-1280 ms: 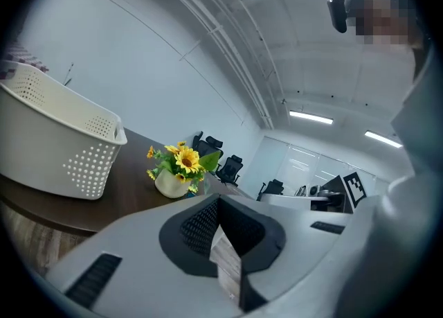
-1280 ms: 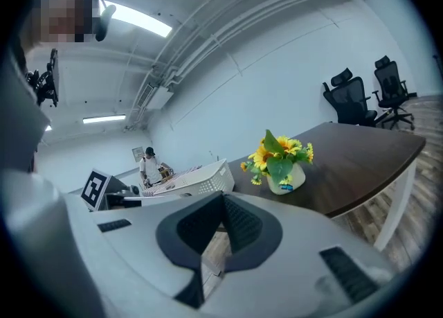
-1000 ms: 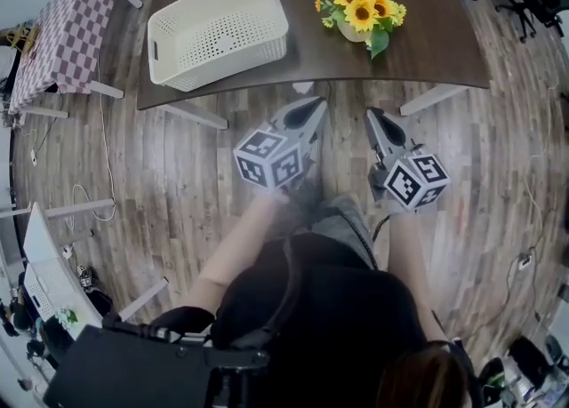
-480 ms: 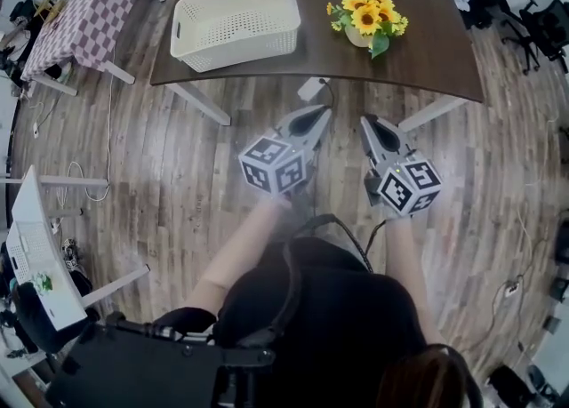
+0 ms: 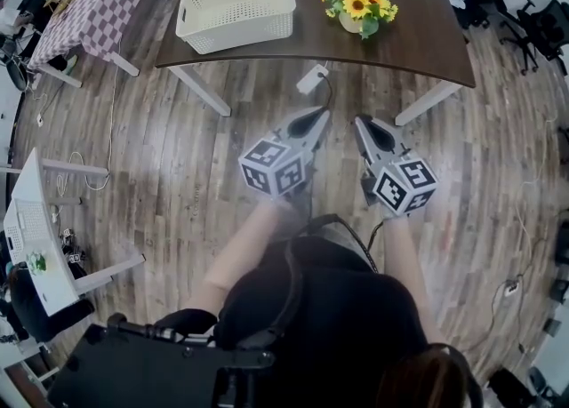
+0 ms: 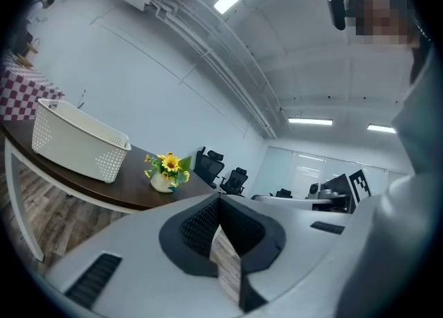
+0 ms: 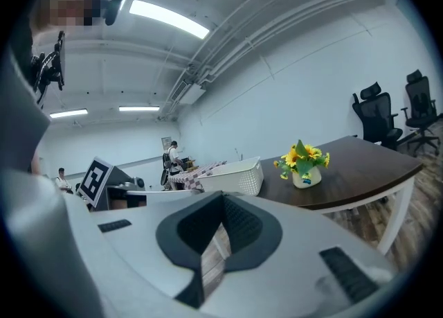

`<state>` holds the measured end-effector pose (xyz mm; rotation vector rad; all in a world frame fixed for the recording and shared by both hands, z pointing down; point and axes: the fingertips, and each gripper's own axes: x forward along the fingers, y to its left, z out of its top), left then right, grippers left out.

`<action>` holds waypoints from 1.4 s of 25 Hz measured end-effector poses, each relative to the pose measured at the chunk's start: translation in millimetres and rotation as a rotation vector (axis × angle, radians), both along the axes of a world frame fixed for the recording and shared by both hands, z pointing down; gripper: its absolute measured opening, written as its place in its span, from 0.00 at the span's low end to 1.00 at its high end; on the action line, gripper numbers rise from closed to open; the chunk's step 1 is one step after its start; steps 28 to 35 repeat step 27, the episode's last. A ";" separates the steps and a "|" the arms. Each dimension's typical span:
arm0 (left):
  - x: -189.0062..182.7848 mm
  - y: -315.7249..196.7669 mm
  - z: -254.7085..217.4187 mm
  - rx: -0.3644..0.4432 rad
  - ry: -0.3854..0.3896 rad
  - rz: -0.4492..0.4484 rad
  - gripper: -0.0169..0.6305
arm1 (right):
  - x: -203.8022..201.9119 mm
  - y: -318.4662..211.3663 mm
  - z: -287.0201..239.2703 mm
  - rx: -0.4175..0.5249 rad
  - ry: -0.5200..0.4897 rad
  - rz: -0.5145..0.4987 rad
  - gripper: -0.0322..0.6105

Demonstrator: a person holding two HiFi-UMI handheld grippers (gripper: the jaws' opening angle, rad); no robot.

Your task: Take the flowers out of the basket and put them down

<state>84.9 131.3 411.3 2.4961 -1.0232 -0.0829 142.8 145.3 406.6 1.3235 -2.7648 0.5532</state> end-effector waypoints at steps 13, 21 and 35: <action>10.8 35.0 -20.8 0.024 0.006 0.007 0.03 | 9.9 42.4 -17.0 0.042 -0.033 0.004 0.05; 10.6 53.5 -8.1 -0.009 -0.001 -0.006 0.03 | 3.5 65.5 -8.2 0.040 -0.043 -0.057 0.05; 11.2 56.8 14.2 -0.060 -0.010 -0.009 0.03 | 1.4 68.9 13.8 -0.003 -0.058 -0.074 0.05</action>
